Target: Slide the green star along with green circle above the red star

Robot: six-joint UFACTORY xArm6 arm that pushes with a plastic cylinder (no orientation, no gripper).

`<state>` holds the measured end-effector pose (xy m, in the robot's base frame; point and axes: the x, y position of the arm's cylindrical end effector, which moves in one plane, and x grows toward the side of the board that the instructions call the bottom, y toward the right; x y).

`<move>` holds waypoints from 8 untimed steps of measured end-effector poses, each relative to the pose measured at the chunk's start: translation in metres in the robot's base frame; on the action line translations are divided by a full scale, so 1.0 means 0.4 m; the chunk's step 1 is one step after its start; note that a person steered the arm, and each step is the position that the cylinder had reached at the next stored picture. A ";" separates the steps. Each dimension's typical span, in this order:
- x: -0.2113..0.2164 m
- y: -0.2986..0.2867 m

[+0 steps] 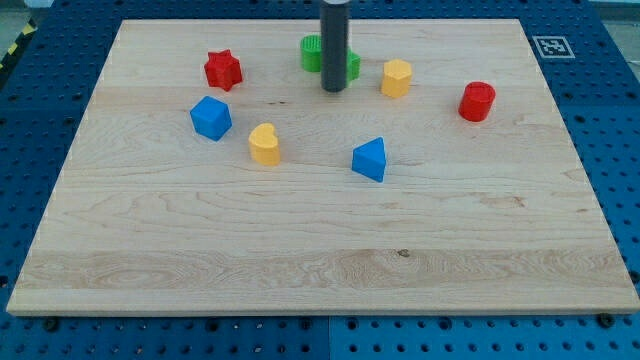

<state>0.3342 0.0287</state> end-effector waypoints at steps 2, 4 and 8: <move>-0.016 0.136; -0.061 0.102; -0.159 -0.159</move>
<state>0.2707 -0.0350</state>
